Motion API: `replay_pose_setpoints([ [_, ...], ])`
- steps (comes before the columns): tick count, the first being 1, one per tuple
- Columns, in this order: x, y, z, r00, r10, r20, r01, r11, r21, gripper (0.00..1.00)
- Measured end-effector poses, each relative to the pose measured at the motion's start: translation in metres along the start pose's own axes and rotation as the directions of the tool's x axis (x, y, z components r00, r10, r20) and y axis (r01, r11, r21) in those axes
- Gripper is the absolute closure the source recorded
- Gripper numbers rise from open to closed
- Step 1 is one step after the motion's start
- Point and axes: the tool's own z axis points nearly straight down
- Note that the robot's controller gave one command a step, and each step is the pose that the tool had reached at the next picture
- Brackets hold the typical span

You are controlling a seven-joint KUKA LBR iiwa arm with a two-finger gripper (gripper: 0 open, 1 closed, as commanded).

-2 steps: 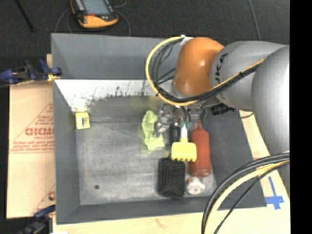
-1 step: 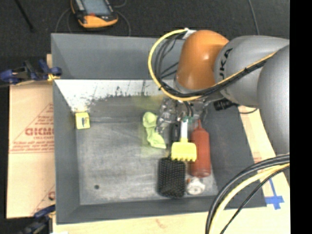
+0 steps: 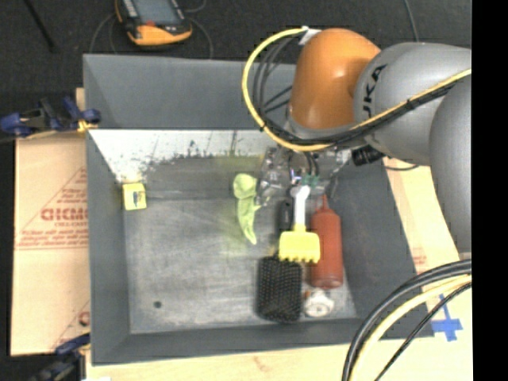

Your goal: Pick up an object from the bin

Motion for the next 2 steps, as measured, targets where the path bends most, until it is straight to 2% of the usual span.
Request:
replay_pose_setpoints([
  [1, 0.010, -0.021, -0.053, 1.000, -0.020, 0.001, 0.020, 1.000, 0.000, 1.00],
  [2, 0.008, -0.024, -0.068, 0.999, -0.031, 0.004, 0.031, 1.000, 0.002, 1.00],
])
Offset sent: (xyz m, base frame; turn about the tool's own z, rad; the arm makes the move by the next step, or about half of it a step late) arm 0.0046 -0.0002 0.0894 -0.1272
